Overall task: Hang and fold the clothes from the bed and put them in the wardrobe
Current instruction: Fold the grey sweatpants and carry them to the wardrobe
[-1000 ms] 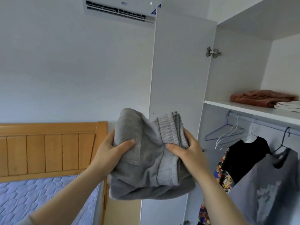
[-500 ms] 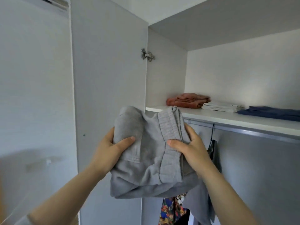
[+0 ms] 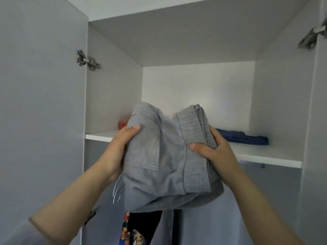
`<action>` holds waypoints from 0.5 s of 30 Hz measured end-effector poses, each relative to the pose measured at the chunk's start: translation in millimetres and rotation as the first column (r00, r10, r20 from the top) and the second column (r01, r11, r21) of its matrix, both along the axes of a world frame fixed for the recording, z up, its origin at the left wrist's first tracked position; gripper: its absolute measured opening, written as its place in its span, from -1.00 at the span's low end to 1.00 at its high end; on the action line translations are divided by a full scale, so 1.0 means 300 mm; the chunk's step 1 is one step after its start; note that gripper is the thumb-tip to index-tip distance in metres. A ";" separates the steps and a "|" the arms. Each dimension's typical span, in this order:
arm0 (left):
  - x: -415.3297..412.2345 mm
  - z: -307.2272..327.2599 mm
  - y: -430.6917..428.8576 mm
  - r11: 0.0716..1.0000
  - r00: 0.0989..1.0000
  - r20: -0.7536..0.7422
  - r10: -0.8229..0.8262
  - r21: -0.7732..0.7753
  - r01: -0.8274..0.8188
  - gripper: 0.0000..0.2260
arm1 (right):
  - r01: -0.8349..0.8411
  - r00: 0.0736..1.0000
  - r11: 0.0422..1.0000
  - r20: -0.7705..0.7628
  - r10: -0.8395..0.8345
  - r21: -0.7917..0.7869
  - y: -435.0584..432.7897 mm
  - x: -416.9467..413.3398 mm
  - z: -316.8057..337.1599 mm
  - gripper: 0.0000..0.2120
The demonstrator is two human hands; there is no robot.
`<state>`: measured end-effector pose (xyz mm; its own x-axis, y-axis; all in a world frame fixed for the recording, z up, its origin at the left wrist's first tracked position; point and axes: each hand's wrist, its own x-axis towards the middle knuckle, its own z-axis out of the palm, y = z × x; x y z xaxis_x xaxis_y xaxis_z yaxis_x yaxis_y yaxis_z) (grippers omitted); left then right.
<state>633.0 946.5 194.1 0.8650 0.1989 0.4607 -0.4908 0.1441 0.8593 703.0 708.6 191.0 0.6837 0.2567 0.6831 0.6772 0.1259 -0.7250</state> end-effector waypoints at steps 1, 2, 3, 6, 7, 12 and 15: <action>0.035 0.024 -0.013 0.998 0.999 -0.017 -0.047 -0.048 0.046 -0.67 | -0.008 1.000 1.000 0.008 0.008 -0.002 -0.020 0.026 0.018 -0.45; 0.072 0.045 -0.022 0.993 0.996 -0.025 -0.085 -0.080 0.082 -0.67 | -0.015 1.000 1.000 0.017 0.015 -0.009 -0.038 0.050 0.035 -0.46; 0.106 0.063 -0.030 0.989 0.993 -0.024 -0.114 -0.098 0.111 -0.68 | -0.016 0.999 1.000 0.030 0.017 -0.022 -0.055 0.073 0.050 -0.47; 0.215 0.115 -0.034 0.979 0.987 -0.002 -0.162 -0.127 0.160 -0.71 | 0.012 0.994 0.996 0.105 -0.003 -0.089 -0.099 0.132 0.096 -0.50; 0.249 0.132 -0.034 0.975 0.984 0.001 -0.176 -0.141 0.174 -0.71 | 0.026 0.992 0.993 0.128 -0.012 -0.113 -0.114 0.150 0.113 -0.50; 0.421 0.184 -0.031 0.972 0.979 0.038 -0.200 -0.119 0.203 -0.62 | 0.191 0.955 0.949 0.273 -0.119 -0.251 -0.193 0.207 0.198 -0.59; 0.509 0.188 -0.020 0.973 0.964 0.133 -0.232 0.027 0.231 -0.57 | 0.364 0.893 0.883 0.378 -0.242 -0.296 -0.241 0.239 0.243 -0.72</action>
<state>785.7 940.4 250.5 0.8170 -0.0055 0.5767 -0.5560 0.2581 0.7901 774.9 636.2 263.8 0.5251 0.3360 0.7819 0.8412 -0.3444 -0.4168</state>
